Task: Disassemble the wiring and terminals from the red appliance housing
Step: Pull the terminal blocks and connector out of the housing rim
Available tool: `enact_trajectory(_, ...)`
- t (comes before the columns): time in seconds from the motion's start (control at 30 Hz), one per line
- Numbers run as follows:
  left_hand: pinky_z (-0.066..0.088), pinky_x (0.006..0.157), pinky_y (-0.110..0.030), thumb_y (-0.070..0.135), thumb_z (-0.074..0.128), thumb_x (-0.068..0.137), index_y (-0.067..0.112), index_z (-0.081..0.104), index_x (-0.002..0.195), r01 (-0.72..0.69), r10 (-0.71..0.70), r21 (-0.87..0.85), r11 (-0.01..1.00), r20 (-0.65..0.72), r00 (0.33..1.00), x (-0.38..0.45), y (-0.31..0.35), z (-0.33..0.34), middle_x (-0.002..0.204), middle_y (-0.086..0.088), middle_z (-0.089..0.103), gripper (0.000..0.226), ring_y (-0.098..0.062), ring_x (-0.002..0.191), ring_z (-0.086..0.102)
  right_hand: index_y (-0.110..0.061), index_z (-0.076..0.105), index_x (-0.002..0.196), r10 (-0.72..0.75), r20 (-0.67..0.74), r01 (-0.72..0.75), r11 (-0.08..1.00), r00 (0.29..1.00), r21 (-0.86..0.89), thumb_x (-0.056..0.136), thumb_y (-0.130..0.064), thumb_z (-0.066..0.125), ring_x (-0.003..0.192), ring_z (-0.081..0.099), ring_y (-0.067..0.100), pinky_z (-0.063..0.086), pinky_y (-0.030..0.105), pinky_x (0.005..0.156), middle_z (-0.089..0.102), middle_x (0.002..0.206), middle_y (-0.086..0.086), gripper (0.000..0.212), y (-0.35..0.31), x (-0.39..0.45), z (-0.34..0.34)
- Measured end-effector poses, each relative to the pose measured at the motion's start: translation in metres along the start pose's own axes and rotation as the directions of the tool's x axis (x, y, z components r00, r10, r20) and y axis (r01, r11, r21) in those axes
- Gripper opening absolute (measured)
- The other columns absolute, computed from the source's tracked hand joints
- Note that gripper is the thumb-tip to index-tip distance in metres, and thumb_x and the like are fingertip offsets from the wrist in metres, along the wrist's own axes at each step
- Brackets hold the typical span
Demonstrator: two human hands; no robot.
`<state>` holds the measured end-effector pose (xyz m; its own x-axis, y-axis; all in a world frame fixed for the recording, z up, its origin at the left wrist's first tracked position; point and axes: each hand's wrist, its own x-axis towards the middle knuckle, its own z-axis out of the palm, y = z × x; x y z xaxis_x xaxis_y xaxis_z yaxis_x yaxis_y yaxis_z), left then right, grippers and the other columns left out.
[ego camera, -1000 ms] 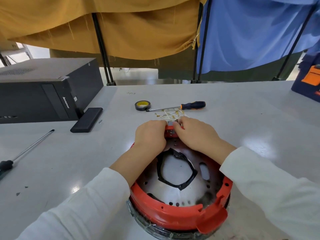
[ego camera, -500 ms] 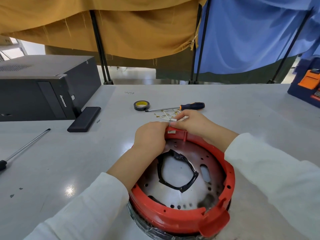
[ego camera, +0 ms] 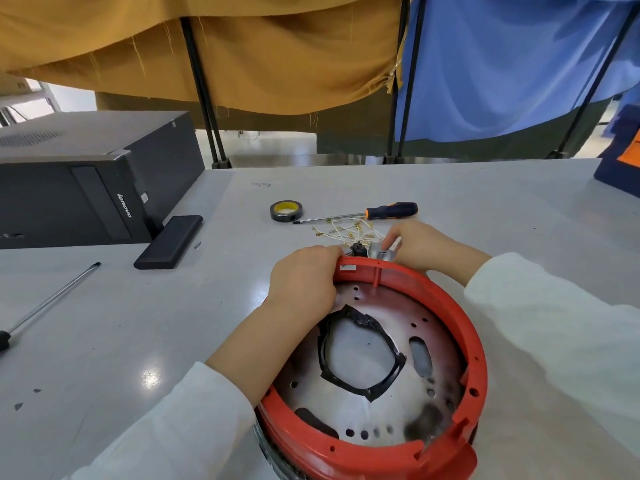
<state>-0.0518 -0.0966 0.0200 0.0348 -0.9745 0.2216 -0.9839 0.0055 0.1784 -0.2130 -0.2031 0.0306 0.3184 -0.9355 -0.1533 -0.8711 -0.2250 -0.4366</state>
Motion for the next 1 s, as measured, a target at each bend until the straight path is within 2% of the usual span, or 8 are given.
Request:
enact_trajectory(0.23,0.033,0.070,-0.027,0.027,0.065,0.080,0.029,0.052,0.117,0.009,-0.009,0.005,1.000,0.001,1.000,0.001,0.000,0.000,0.112,0.003,0.059,0.039,-0.021,0.105,0.054,-0.015,0.056,0.128,0.023,-0.043,-0.021,0.998,0.999,0.057,0.084,-0.004,0.061,0.087,0.060,0.020,0.042,0.021,0.055,0.061,0.120,0.009,0.046,0.005,0.013,0.007)
enact_trajectory(0.33,0.033,0.069,-0.027,0.024,0.065,0.079,0.028,0.053,0.117,0.011,-0.011,0.002,1.000,0.009,1.000,0.002,0.000,0.000,0.112,0.002,0.059,0.040,-0.022,0.105,0.054,-0.011,0.054,0.129,0.024,-0.053,-0.013,0.980,0.998,0.198,0.084,-0.003,0.059,0.065,0.060,0.016,0.043,0.021,0.048,0.061,0.112,0.010,0.046,0.006,0.006,0.006)
enact_trajectory(0.5,0.033,0.071,-0.027,0.017,0.058,0.078,0.028,0.054,0.120,0.021,-0.020,-0.046,0.999,0.021,1.000,0.000,0.001,-0.002,0.114,0.000,0.059,0.043,-0.024,0.106,0.054,-0.020,0.066,0.093,-0.091,-0.073,0.104,0.972,0.993,0.209,0.094,-0.030,0.055,0.072,0.059,0.011,0.042,0.020,0.057,0.066,0.091,0.000,0.014,0.004,-0.022,0.000)
enact_trajectory(0.63,0.035,0.072,-0.027,0.005,0.055,0.075,0.024,0.058,0.115,0.034,-0.030,-0.126,0.992,0.028,0.999,0.002,0.001,-0.002,0.112,-0.003,0.058,0.044,-0.025,0.104,0.054,-0.014,0.067,0.092,-0.130,0.067,0.121,0.985,0.989,0.125,0.090,-0.056,0.051,0.074,0.054,0.013,0.039,0.023,0.063,0.060,0.082,-0.001,0.045,0.000,-0.050,-0.003)
enact_trajectory(0.7,0.039,0.079,-0.027,-0.001,0.050,0.077,0.021,0.058,0.119,0.025,-0.022,-0.195,0.980,0.018,1.000,0.003,0.000,-0.004,0.117,-0.004,0.057,0.048,-0.025,0.108,0.053,-0.015,0.066,0.096,-0.147,0.129,0.135,0.986,0.981,0.096,0.086,-0.053,0.060,0.076,0.057,0.013,0.043,0.025,0.068,0.063,0.087,0.001,0.040,0.000,-0.061,-0.004)
enact_trajectory(0.8,0.043,0.091,-0.029,-0.008,0.045,0.078,0.019,0.054,0.126,0.037,-0.037,-0.312,0.949,0.005,0.999,0.000,-0.004,-0.013,0.121,-0.005,0.059,0.056,-0.023,0.110,0.054,-0.016,0.062,0.087,-0.148,0.147,0.143,0.989,0.978,0.042,0.091,-0.023,0.059,0.071,0.054,0.013,0.043,0.017,0.063,0.060,0.082,0.002,0.009,-0.001,-0.071,-0.008)
enact_trajectory(0.87,0.044,0.085,-0.025,-0.005,0.049,0.078,0.021,0.056,0.123,0.058,-0.072,-0.401,0.914,-0.019,0.997,-0.002,-0.010,-0.023,0.116,-0.001,0.062,0.052,-0.019,0.097,0.057,-0.023,0.053,0.069,-0.161,0.092,0.157,0.986,0.983,0.052,0.092,-0.013,0.051,0.064,0.049,0.013,0.035,0.008,0.048,0.053,0.070,-0.002,0.026,-0.006,-0.076,-0.012)
enact_trajectory(1.0,0.040,0.079,-0.020,0.018,0.066,0.081,0.028,0.055,0.123,0.122,-0.084,-0.430,0.895,0.106,0.991,0.000,-0.028,-0.062,0.114,0.006,0.061,0.044,-0.009,0.089,0.057,-0.024,0.058,0.070,-0.237,-0.051,0.241,0.966,0.970,0.094,0.095,-0.027,0.052,0.072,0.052,0.018,0.035,0.014,0.055,0.057,0.074,0.001,0.026,-0.022,-0.084,-0.031)
